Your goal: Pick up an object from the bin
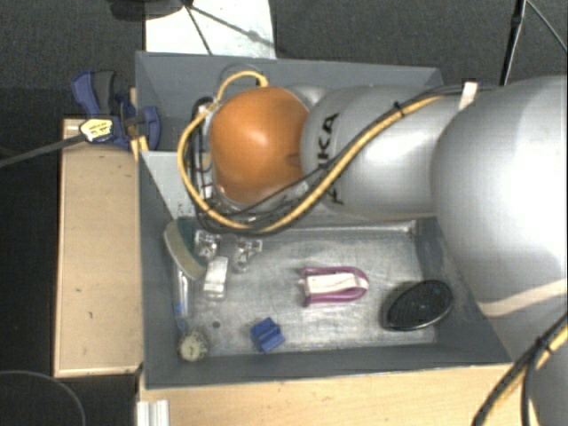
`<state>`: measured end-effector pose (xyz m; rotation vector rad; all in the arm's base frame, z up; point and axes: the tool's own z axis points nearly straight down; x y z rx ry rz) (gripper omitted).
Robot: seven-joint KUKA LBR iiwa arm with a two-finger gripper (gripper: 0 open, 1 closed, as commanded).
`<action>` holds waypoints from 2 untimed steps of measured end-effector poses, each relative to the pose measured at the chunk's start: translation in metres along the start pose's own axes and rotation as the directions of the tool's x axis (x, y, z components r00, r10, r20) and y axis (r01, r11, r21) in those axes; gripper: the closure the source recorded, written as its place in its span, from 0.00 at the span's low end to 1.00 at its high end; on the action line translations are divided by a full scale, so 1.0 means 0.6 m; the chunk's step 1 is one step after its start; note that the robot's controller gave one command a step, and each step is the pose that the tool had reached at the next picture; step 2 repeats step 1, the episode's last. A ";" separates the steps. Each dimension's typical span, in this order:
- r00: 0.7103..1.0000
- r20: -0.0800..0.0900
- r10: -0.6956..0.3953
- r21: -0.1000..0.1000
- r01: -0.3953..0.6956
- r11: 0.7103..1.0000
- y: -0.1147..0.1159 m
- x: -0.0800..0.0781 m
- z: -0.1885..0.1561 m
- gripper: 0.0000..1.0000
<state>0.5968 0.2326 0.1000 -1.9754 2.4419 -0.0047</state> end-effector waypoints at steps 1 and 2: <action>1.000 0.008 0.013 0.005 -0.013 1.000 -0.003 -0.002 -0.097 1.00; 1.000 0.008 0.013 0.005 -0.013 1.000 -0.003 -0.002 -0.097 1.00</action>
Offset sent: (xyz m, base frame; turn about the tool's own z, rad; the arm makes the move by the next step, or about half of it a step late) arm -0.0001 0.0002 0.0533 0.0000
